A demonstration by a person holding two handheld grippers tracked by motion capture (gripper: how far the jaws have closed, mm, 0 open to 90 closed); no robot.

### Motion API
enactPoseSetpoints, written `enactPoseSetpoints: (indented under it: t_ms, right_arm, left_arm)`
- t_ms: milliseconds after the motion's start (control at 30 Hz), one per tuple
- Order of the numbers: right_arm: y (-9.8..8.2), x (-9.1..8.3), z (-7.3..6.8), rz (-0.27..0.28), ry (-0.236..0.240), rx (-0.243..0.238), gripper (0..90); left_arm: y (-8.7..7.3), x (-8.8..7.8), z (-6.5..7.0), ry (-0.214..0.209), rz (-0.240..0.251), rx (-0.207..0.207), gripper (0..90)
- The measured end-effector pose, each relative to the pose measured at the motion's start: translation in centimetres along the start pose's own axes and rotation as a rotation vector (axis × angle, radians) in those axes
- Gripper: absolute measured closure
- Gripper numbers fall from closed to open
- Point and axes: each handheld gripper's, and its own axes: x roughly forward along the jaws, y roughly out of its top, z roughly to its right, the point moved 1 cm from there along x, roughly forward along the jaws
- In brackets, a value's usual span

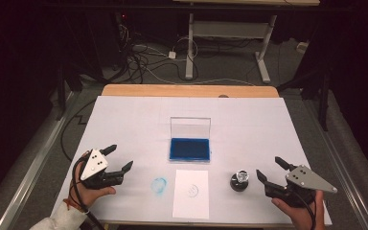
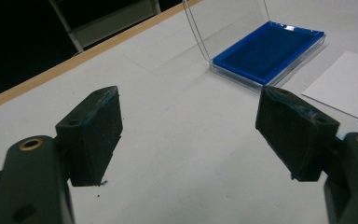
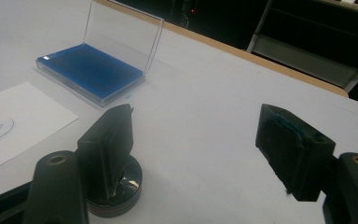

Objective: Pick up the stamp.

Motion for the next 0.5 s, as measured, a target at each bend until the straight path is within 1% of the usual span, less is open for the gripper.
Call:
enactPoseSetpoints:
  t_ms: [33, 100, 133, 233, 267, 333, 367, 400, 433, 467, 500]
  right_arm:
    - [-0.02, 0.01, -0.02, -0.004, 0.0, -0.001, 27.5]
    - [-0.04, 0.01, -0.04, -0.007, 0.0, -0.006, 27.3]
    - [0.0, 0.04, -0.09, -0.011, 0.002, -0.008, 27.1]
    - [0.14, 0.06, -0.11, -0.011, 0.007, -0.007, 26.8]
    - [0.31, 0.1, -0.08, -0.012, 0.02, -0.006, 25.7]
    - [0.4, 0.12, -0.05, -0.017, 0.029, -0.003, 25.0]
    - [0.48, 0.15, -0.01, -0.021, 0.039, -0.002, 24.5]
    - [0.63, 0.16, -0.02, -0.027, 0.056, 0.008, 23.7]
    - [0.63, 0.16, -0.02, -0.027, 0.056, 0.008, 23.7]
    - [0.73, 0.2, -0.01, -0.034, 0.067, 0.012, 22.7]
    - [0.87, 0.24, 0.01, -0.04, 0.077, 0.007, 22.0]
  left_arm:
    - [0.0, 0.0, 0.05, -0.007, 0.0, 0.0, 22.1]
    - [0.05, -0.03, 0.2, -0.005, -0.001, 0.01, 22.1]
    - [0.05, -0.03, 0.24, -0.01, 0.0, 0.011, 21.4]
    - [-0.1, 0.1, 0.34, -0.017, -0.013, 0.012, 21.1]
    - [-0.17, 0.13, 0.39, -0.021, -0.017, 0.012, 20.5]
    - [-0.27, 0.26, 0.46, -0.028, -0.029, 0.01, 20.5]
    - [-0.3, 0.33, 0.5, -0.032, -0.033, 0.006, 20.5]
    - [-0.36, 0.37, 0.64, -0.039, -0.045, -0.007, 20.5]
    - [-0.37, 0.43, 0.65, -0.036, -0.043, 0.008, 20.5]
    - [-0.45, 0.43, 0.8, -0.046, -0.054, 0.0, 20.5]
    - [-0.48, 0.45, 0.86, -0.05, -0.057, 0.001, 20.5]
